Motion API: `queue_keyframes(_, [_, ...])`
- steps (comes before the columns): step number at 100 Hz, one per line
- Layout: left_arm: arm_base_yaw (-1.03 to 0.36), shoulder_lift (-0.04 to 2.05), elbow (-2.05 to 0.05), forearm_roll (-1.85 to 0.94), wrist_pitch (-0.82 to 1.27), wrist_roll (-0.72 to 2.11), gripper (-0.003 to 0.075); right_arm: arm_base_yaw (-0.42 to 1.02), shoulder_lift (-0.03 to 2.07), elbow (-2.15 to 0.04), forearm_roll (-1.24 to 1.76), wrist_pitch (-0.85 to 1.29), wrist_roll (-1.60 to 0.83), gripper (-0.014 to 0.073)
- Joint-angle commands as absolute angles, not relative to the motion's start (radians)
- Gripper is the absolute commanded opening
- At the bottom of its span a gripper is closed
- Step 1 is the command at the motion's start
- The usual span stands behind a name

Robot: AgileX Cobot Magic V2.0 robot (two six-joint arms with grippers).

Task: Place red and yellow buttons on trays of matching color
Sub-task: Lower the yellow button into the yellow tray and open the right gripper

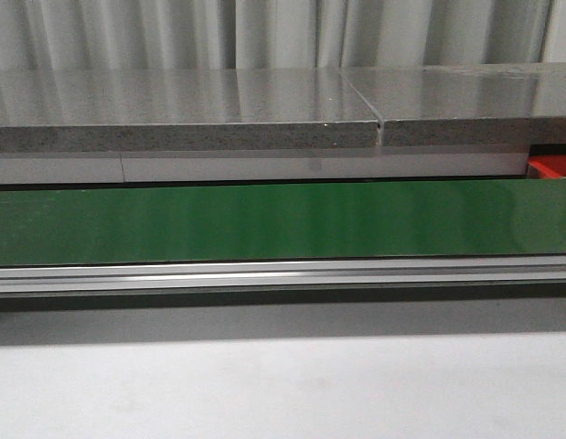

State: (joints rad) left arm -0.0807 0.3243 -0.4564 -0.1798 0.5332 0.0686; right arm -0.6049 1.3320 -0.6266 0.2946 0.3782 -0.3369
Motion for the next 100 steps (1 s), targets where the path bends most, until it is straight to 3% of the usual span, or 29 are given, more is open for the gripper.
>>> queue_keyframes(1, [-0.088, 0.331, -0.484, -0.192, 0.457, 0.066, -0.0019, -0.612, 1.335, -0.647, 0.306, 0.317, -0.337, 0.0163])
queue_keyframes(36, [-0.088, 0.331, -0.484, -0.192, 0.457, 0.066, -0.0019, -0.612, 1.367, -0.647, 0.306, 0.309, -0.337, 0.0186])
queue_keyframes(50, [-0.088, 0.331, -0.484, -0.192, 0.457, 0.066, -0.0019, -0.612, 1.378, -0.647, 0.306, 0.316, -0.337, 0.0304])
queue_keyframes(74, [-0.088, 0.331, -0.484, -0.192, 0.457, 0.066, -0.0019, -0.612, 1.376, -0.653, 0.31, 0.315, -0.337, 0.0605])
queue_keyframes(100, [-0.088, 0.331, -0.484, -0.192, 0.457, 0.066, -0.0019, -0.612, 1.328, -0.654, 0.326, 0.31, -0.337, 0.0627])
